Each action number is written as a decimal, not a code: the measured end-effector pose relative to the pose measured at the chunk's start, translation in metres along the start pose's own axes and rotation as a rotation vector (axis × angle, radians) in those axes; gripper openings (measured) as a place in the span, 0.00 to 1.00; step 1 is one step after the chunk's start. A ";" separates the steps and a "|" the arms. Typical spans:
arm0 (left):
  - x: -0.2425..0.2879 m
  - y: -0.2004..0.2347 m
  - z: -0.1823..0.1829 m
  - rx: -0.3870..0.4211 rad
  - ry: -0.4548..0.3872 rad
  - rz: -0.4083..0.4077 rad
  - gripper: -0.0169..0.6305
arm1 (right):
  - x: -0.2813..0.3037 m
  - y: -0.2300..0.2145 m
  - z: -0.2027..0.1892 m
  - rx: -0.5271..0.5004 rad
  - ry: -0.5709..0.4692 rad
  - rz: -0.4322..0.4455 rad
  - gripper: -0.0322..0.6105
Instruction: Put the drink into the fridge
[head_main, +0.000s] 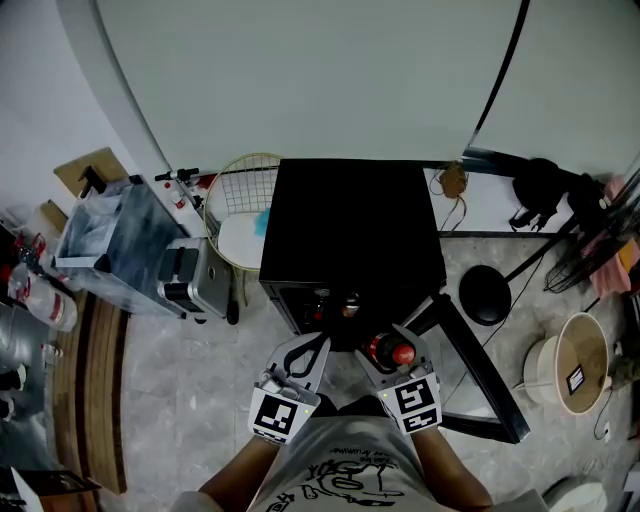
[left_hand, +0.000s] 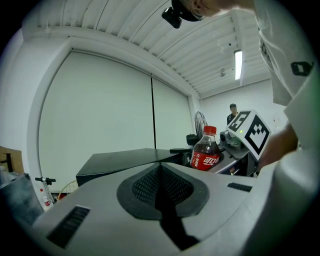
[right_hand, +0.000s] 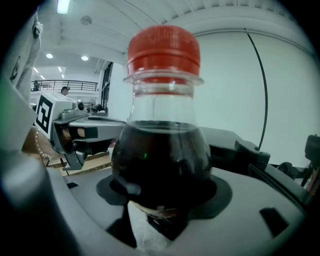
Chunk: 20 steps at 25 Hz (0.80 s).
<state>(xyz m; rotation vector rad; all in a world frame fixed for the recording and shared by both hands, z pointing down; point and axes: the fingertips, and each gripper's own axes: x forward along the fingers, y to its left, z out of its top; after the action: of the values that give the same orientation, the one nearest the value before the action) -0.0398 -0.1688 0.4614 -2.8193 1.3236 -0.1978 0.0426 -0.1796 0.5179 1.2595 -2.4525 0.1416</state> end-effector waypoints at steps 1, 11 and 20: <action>0.002 0.001 -0.003 0.003 -0.001 -0.001 0.06 | 0.003 -0.001 -0.003 0.000 0.004 0.000 0.53; 0.024 0.014 -0.037 0.000 -0.006 -0.001 0.06 | 0.039 -0.013 -0.033 0.018 0.037 -0.001 0.53; 0.044 0.024 -0.068 -0.005 0.003 0.009 0.06 | 0.072 -0.023 -0.059 0.029 0.070 -0.003 0.53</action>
<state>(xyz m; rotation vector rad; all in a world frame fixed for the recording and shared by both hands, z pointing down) -0.0390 -0.2154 0.5319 -2.8181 1.3392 -0.1989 0.0401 -0.2329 0.5972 1.2495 -2.3973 0.2173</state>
